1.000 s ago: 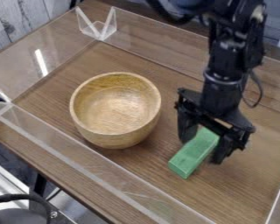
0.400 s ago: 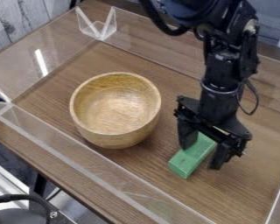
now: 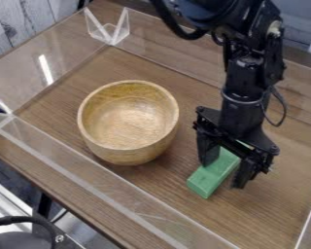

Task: Put the green block in the brown bowl

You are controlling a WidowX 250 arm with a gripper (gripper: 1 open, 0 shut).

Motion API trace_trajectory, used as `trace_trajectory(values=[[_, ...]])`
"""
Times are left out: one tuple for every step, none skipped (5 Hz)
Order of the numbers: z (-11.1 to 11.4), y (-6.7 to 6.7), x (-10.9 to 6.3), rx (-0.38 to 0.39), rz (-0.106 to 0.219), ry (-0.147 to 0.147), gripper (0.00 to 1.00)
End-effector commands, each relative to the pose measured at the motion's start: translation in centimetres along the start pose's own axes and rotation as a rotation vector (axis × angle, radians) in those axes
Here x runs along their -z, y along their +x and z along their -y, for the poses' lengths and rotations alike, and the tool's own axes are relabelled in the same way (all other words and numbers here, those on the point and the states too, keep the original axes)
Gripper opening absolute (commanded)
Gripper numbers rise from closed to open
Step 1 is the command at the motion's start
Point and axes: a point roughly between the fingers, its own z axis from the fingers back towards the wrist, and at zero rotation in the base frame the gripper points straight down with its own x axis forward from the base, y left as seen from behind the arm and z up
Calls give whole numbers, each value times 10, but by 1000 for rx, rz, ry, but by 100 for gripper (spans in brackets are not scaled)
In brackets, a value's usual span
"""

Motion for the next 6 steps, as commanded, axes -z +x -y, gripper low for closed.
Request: trace_trajectory(values=[[0,2,0,6,22,-13,100],[1,2,3,8,20,-20,100],[2,1,5,11,17,-25,100],[3,0,9,12,9,-28,100],[3,-1,12,14,2,-30,100],[3,-3,15,15,-7,-32,100]])
